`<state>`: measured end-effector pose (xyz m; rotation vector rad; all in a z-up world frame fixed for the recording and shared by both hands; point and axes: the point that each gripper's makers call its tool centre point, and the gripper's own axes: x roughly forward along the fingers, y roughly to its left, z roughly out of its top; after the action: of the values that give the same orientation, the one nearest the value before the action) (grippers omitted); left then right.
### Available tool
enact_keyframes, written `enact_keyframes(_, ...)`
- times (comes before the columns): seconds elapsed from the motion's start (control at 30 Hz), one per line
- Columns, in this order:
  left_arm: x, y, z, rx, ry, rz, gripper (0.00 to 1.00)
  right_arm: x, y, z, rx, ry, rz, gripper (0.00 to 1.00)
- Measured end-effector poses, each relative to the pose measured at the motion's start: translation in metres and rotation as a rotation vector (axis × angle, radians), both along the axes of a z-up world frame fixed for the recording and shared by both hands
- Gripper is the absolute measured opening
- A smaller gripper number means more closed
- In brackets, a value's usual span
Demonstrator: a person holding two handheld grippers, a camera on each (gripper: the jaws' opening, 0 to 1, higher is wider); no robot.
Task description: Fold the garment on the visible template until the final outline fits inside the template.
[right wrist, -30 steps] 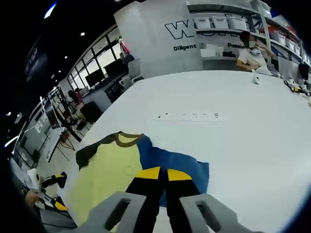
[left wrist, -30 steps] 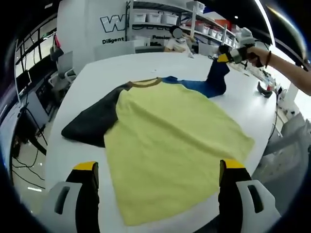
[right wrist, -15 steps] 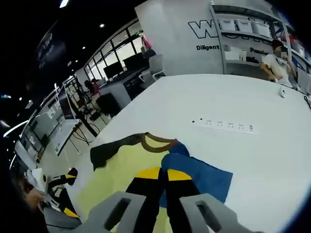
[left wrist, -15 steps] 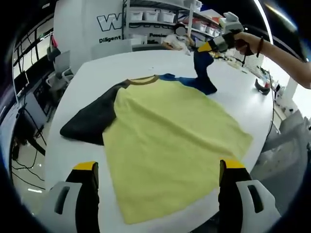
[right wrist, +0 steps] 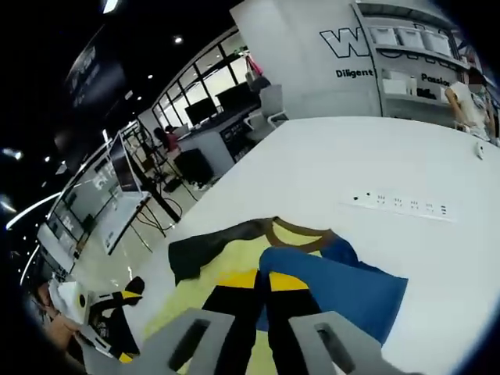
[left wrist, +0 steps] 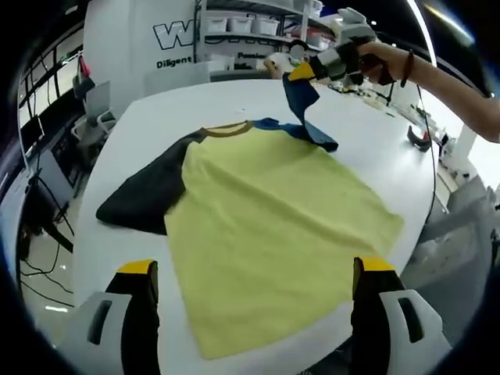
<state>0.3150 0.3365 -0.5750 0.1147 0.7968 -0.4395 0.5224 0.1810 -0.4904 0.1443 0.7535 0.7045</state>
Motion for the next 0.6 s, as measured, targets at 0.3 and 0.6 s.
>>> enact_keyframes(0.3, -0.001, 0.001, 0.007, -0.011, -0.007, 0.006, 0.99, -0.007, 0.037, -0.003, 0.026, 0.010, 0.033, 0.00)
enact_keyframes(0.6, -0.002, 0.000, 0.008, -0.022, 0.000, 0.001, 0.99, -0.008, 0.069, -0.011, 0.077, 0.033, 0.034, 0.00)
